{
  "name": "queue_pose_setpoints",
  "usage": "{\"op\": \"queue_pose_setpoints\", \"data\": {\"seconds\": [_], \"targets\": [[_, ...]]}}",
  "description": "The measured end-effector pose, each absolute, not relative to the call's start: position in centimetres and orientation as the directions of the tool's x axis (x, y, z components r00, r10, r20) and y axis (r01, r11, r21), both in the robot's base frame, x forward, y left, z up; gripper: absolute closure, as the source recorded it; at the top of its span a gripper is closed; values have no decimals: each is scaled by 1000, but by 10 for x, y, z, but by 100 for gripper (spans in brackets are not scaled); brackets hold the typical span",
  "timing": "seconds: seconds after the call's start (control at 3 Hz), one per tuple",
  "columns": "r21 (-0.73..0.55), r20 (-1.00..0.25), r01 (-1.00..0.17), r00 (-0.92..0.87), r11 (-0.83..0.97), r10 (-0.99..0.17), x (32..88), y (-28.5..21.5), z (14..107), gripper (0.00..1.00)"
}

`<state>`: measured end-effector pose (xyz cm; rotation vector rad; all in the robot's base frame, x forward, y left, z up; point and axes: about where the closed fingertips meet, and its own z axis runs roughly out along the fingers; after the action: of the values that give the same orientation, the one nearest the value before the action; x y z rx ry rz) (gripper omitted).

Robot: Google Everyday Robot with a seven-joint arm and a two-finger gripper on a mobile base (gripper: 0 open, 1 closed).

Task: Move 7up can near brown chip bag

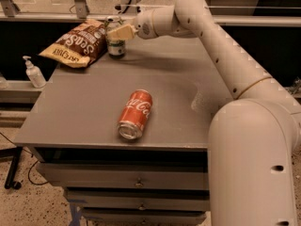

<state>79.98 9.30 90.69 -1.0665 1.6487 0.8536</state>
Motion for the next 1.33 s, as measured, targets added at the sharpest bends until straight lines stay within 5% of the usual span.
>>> {"op": "queue_pose_setpoints", "data": {"seconds": [1.0, 1.33], "targets": [[52, -963, -945, -134, 324, -234, 789, 110, 906, 15], [48, -964, -946, -128, 322, -231, 784, 103, 908, 0]]}}
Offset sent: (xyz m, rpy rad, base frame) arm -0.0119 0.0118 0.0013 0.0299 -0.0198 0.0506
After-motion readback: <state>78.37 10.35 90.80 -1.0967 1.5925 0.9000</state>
